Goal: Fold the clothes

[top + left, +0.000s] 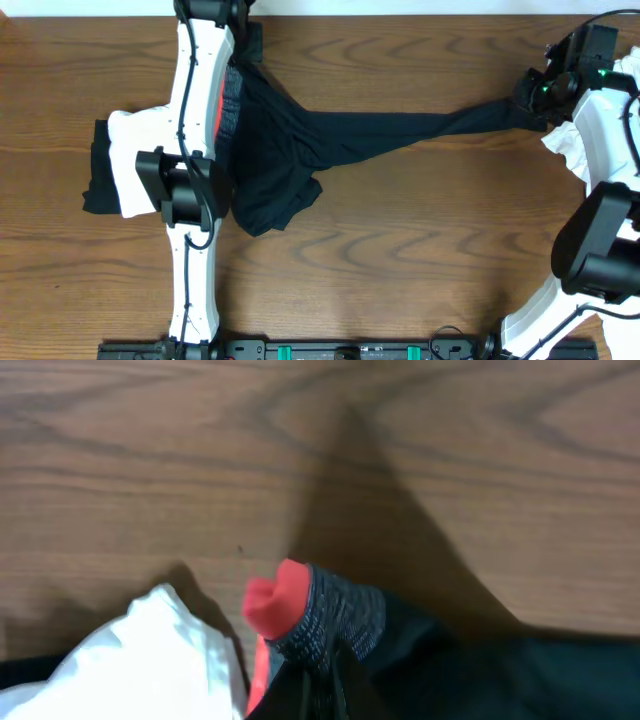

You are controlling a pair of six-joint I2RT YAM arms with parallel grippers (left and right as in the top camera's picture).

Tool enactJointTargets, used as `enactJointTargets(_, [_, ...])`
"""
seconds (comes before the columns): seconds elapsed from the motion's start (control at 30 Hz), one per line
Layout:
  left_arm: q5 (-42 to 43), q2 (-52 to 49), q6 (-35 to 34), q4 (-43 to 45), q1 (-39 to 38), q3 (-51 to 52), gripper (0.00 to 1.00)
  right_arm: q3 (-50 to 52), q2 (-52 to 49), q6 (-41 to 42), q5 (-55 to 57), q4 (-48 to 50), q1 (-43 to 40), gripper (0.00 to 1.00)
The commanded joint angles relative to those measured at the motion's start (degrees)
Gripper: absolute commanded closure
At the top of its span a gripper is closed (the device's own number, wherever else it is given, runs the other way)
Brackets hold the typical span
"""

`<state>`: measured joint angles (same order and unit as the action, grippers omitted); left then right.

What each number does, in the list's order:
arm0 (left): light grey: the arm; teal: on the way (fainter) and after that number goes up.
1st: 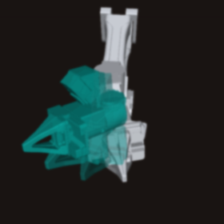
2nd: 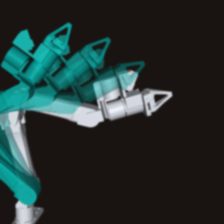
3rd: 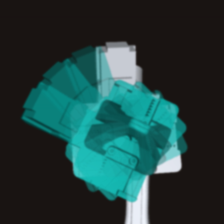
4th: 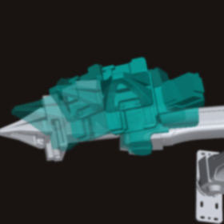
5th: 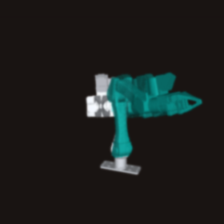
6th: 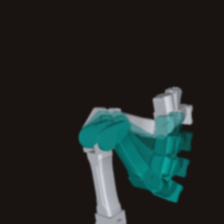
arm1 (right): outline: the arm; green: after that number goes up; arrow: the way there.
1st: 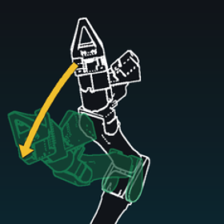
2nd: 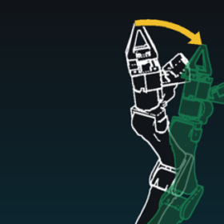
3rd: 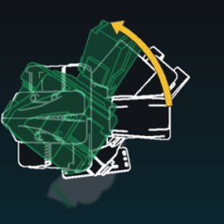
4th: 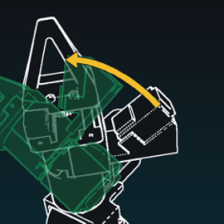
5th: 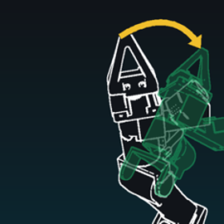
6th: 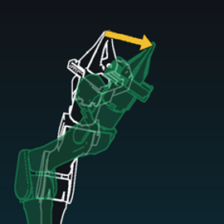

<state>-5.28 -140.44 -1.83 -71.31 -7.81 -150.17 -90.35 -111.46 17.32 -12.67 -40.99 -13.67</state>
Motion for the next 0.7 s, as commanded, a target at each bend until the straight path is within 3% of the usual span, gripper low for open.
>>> enactJointTargets(0.0, [-0.72,-0.35,0.68,1.22,1.88,-0.37,0.94,-0.72,-1.31,3.45,-1.38,1.99,-1.4,0.96])
enactJointTargets(0.43, [-0.7,-0.37,-2.97,4.2,5.2,-0.37,0.94,-0.72,-2.14,7.91,-2.32,8.2,-5.07,0.99])
enactJointTargets(0.5, [-0.66,-0.37,-2.99,4.07,5.22,-0.37,0.88,-0.72,-2.14,6.32,-4.66,7.08,-5.16,0.98])
enactJointTargets(0.67, [-0.72,0.66,-2.73,1.05,5.14,-0.39,0.71,-0.72,-2.03,-5.05,-12.57,2.34,-4.13,0.83])
